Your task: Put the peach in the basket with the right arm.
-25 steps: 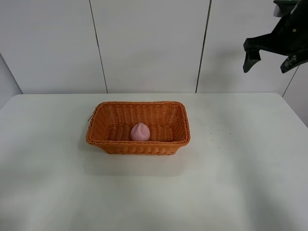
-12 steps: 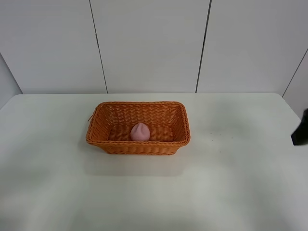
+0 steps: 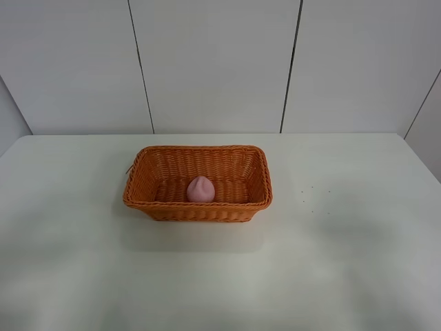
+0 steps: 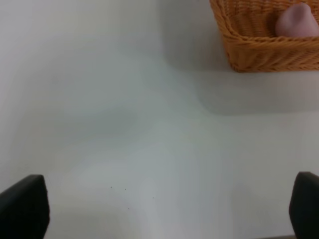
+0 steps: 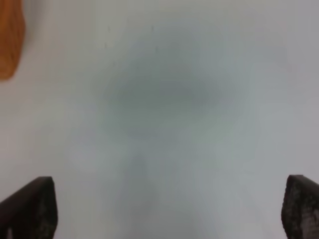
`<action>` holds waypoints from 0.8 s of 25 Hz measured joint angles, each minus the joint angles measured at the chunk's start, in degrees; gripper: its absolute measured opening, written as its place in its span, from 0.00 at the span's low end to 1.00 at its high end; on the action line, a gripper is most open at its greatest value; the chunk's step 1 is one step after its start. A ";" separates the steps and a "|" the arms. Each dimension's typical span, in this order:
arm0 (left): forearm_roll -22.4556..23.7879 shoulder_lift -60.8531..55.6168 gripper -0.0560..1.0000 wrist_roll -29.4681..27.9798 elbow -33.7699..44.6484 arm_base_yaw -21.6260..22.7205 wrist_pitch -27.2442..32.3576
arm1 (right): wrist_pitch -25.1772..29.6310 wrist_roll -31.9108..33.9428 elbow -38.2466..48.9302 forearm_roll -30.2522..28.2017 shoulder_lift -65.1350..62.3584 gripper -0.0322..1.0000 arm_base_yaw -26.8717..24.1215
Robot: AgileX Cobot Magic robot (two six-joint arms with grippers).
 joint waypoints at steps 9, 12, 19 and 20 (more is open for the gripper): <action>0.00 0.00 0.99 0.00 0.00 0.00 0.00 | -0.31 0.00 0.16 0.00 -12.62 0.70 0.00; 0.00 0.00 0.99 0.00 0.00 0.00 0.00 | -0.36 0.00 0.16 0.00 -13.49 0.70 0.00; 0.00 0.00 0.99 0.00 0.00 0.00 0.00 | -0.36 0.00 0.18 0.00 -13.49 0.70 0.00; 0.00 0.00 0.99 0.00 0.00 0.00 0.00 | -0.36 0.00 0.18 0.00 -13.49 0.70 0.00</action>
